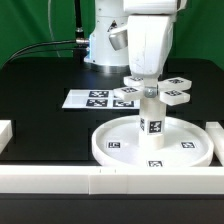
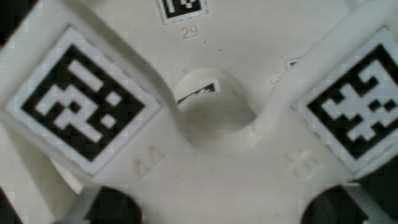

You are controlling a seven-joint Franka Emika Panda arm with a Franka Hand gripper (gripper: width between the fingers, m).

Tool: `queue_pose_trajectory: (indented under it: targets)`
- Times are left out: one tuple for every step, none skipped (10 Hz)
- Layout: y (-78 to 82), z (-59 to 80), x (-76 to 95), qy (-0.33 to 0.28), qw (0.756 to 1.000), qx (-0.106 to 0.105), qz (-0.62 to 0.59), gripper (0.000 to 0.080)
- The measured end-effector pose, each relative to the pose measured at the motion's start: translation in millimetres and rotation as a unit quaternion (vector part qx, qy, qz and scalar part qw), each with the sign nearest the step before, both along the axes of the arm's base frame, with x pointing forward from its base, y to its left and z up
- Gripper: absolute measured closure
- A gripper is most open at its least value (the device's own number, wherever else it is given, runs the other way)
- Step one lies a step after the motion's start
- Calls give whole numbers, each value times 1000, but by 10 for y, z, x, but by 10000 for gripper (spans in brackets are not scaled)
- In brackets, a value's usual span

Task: Assemble round table

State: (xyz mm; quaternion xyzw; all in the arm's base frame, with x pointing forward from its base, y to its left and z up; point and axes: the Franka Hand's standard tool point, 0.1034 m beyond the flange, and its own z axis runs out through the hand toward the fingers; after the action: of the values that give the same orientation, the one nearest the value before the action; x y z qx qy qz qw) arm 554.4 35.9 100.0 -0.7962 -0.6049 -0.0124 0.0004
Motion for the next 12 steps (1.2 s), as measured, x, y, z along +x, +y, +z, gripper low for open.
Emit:
queue_pose_trajectory:
  targets:
    - [-1,0,0,0,1000,0,0,360]
    - [-1,0,0,0,1000,0,-15,360]
    - [-2,0,0,0,1000,0,-15,360]
    - [0,0,0,1,999,1,-50,360]
    - [-19,-1,-2,3,994,4,-111,360]
    - [-64,-1,-1,4,986,7,-167,359]
    - [-74,-2,-1,6,976,9,-216,359]
    - [-71,-2,-1,7,960,10,-281,357]
    - [-78,-2,-1,9,942,12,-335,357]
    - [-79,-2,0,10,926,16,-378,357]
    - [-67,3,4,13,898,22,-440,357]
    - [-35,7,10,12,882,23,-471,357]
